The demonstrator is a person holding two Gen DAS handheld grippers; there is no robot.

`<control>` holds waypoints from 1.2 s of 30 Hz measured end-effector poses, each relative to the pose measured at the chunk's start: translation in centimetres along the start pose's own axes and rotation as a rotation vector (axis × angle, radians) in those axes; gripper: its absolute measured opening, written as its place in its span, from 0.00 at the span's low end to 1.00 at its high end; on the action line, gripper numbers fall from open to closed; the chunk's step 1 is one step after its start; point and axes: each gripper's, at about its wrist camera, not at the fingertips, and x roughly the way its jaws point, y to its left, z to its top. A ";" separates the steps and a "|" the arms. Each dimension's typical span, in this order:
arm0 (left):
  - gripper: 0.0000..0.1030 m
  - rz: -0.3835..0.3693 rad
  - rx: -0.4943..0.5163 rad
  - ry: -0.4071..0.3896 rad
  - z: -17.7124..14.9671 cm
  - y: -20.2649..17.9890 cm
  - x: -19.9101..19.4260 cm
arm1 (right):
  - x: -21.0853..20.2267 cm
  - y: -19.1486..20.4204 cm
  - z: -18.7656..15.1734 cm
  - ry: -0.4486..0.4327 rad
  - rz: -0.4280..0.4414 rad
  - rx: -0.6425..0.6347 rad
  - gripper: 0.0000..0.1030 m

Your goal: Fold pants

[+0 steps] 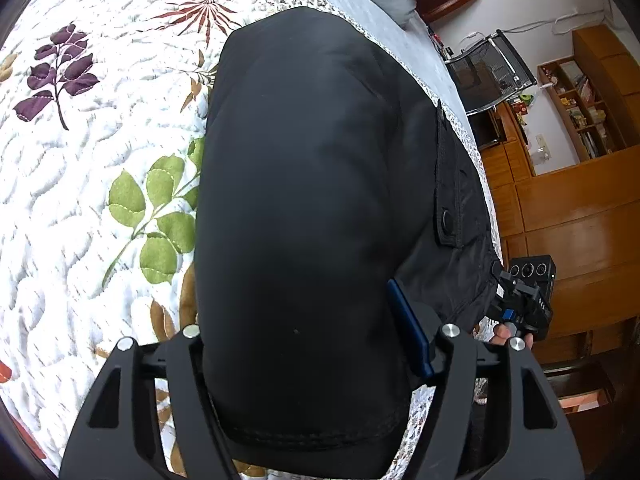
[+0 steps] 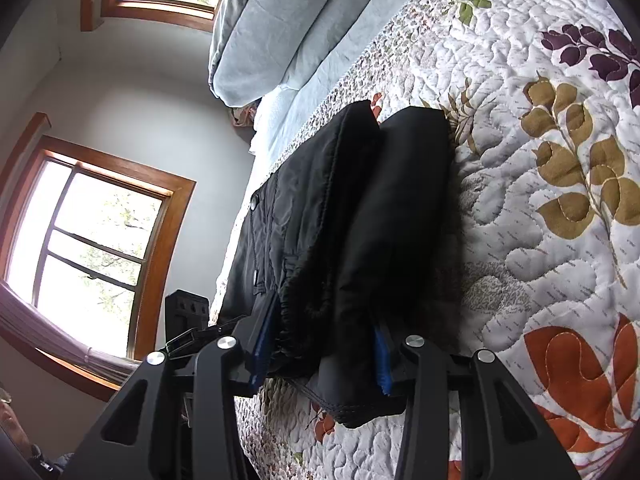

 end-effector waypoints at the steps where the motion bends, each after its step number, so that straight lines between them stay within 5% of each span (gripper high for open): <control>1: 0.64 -0.004 -0.001 0.003 0.1 -0.1 0.1 | 0.0 0.0 0.1 -0.001 -0.001 -0.001 0.41; 15: 0.73 -0.018 0.007 0.004 0.5 0.2 0.6 | 0.8 -0.4 0.0 -0.009 0.012 0.022 0.44; 22: 0.77 -0.001 -0.011 -0.020 -0.7 0.2 -0.3 | 0.5 -1.0 -0.4 -0.006 -0.011 0.048 0.58; 36: 0.85 0.028 -0.068 -0.087 -2.3 2.0 -3.1 | -2.3 -1.6 -2.5 -0.030 -0.089 0.054 0.59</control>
